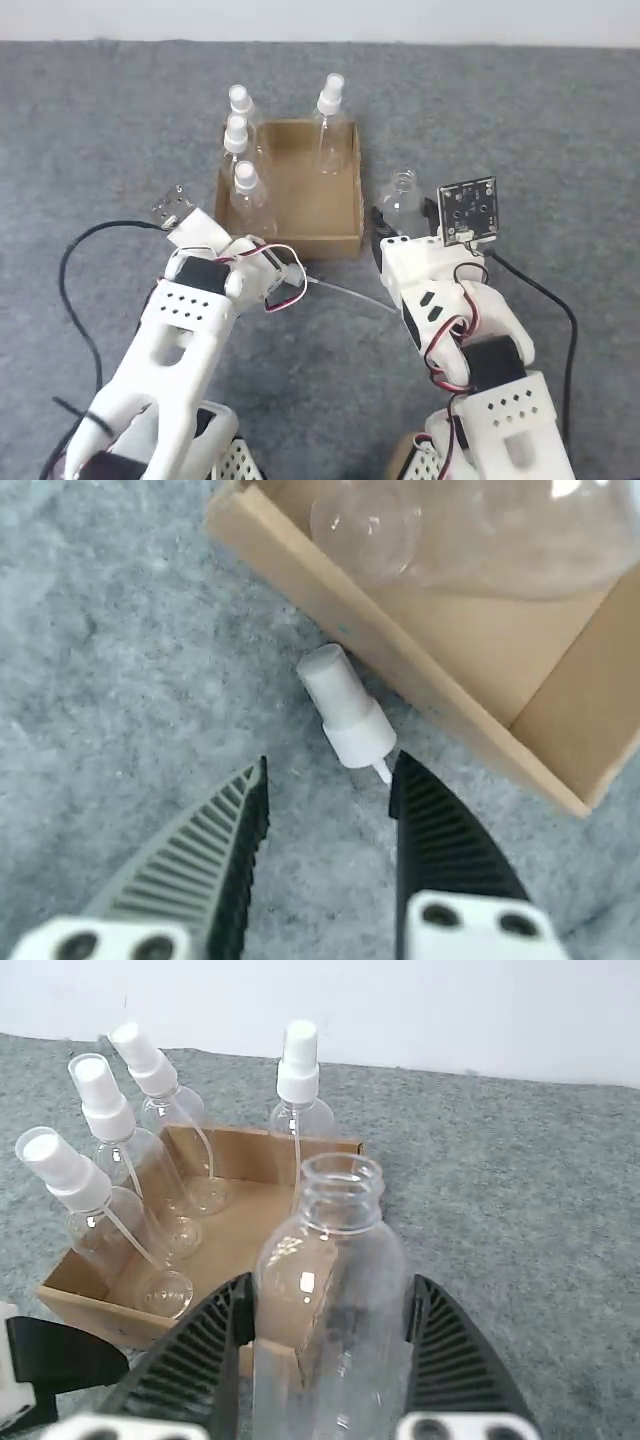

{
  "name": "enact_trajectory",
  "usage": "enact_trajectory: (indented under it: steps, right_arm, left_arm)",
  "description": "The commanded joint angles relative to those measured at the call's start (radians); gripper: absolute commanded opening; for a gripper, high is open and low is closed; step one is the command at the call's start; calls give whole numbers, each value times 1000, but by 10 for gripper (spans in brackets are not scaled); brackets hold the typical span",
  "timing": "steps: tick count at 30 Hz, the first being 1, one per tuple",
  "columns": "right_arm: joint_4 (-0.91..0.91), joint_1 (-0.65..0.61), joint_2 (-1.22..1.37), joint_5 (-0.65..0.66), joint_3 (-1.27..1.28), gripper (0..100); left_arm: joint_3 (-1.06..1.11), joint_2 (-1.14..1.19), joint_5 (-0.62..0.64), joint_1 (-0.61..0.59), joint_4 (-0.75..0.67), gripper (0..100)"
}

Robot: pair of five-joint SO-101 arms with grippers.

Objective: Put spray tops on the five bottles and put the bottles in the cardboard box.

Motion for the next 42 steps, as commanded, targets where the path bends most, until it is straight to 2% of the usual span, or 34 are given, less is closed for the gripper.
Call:
enact_trajectory:
  steps: [1,7,11,15,21,36,38,42]
  right_arm:
    - [-25,10,-21,20,-8,80]
    - [-25,10,-21,21,-8,80]
    - [-25,10,-21,21,-8,80]
    - [-25,10,-21,21,-8,80]
    - [-25,10,-21,21,-8,80]
    - [-24,10,-21,21,-8,80]
    - [-24,10,-21,21,-8,80]
    - [-22,10,-21,21,-8,80]
  left_arm:
    - [12,2,14,11,-74,191]
    - [85,-3,14,11,-186,191]
    - [91,2,12,17,-195,190]
    - [105,3,18,72,-207,191]
    - [193,3,54,84,-356,192]
    - [209,14,58,86,-391,192]
    - [196,63,72,86,-405,192]
    - [76,206,77,86,-325,193]
